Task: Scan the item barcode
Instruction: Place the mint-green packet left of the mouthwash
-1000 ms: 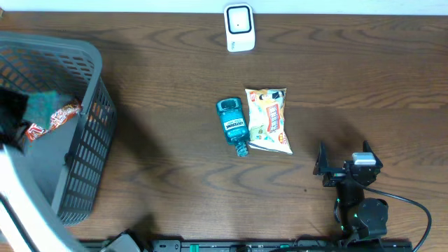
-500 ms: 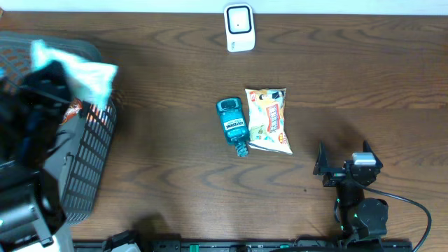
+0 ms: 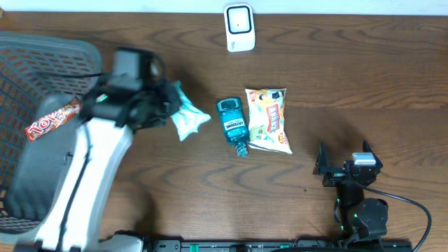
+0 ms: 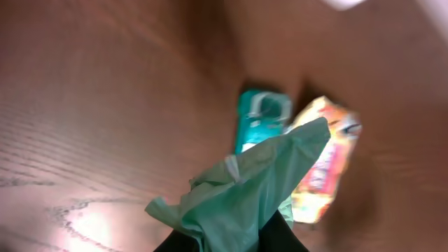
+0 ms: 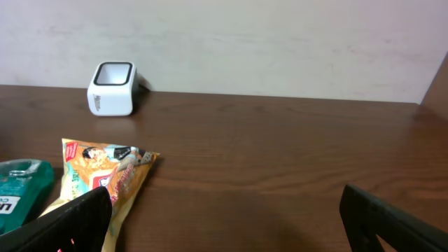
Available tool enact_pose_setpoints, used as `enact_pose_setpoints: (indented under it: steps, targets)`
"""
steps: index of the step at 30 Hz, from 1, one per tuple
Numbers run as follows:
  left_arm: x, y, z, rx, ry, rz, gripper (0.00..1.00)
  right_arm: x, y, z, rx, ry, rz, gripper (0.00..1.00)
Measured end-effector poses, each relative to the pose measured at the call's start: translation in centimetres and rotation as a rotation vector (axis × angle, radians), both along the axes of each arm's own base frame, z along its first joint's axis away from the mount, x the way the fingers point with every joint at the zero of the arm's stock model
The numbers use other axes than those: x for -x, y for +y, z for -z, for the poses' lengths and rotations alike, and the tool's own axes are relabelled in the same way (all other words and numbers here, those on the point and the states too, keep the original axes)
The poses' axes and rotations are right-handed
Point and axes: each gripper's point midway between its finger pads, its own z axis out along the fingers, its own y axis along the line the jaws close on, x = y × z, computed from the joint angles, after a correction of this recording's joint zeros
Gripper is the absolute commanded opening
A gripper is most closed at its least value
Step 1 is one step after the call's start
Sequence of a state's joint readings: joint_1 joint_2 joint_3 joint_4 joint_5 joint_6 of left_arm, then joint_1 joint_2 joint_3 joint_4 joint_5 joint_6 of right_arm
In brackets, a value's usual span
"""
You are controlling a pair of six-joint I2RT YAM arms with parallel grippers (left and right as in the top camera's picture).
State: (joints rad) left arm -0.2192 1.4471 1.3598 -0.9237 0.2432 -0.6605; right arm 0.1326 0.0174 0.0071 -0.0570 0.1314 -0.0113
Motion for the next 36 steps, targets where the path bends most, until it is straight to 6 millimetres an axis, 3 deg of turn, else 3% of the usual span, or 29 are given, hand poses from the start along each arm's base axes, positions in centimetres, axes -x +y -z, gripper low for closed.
enact_pose_setpoints:
  steps: [7,11,15,16,17,19,20,21,22,26,29,32,36]
  targets:
    - [-0.4,-2.7,9.3,-0.132,0.237,0.088,0.07,0.0,0.0,0.0,0.0,0.0,0.0,0.99]
    - [0.6,-3.8,15.1,-0.198,0.383,0.134,0.08,0.0,0.0,0.0,0.0,0.0,0.0,0.99]
    - [1.9,-5.0,18.6,-0.246,0.467,0.181,0.08,0.0,0.0,0.0,0.0,0.0,0.0,0.99]
    - [2.1,-5.2,19.0,-0.252,0.473,0.191,0.1,0.0,0.0,0.0,0.0,0.0,0.0,0.99]
    - [2.2,-5.4,19.1,-0.255,0.472,0.197,0.27,0.0,0.0,0.0,0.0,0.0,0.0,0.99]
    - [2.2,-5.7,19.0,-0.254,0.465,0.205,0.54,0.0,0.0,0.0,0.0,0.0,0.0,0.99]
    - [2.2,-5.8,18.9,-0.255,0.464,0.208,0.74,0.0,0.0,0.0,0.0,0.0,0.0,0.99]
    - [2.3,-5.8,18.9,-0.256,0.466,0.211,0.88,0.0,0.0,0.0,0.0,0.0,0.0,0.99]
    - [2.4,-5.7,18.8,-0.258,0.471,0.211,0.92,0.0,0.0,0.0,0.0,0.0,0.0,0.99]
    - [2.8,-5.4,17.7,-0.271,0.493,0.222,0.95,0.0,0.0,0.0,0.0,0.0,0.0,0.99]
    - [1.4,-6.0,14.9,-0.255,0.422,0.253,0.95,0.0,0.0,0.0,0.0,0.0,0.0,0.99]
    - [-1.0,-7.0,9.8,-0.218,0.264,0.29,0.95,0.0,0.0,0.0,0.0,0.0,0.0,0.99]
    - [-3.6,-6.7,1.0,-0.183,0.002,0.298,0.98,0.0,0.0,0.0,0.0,0.0,0.0,0.99]
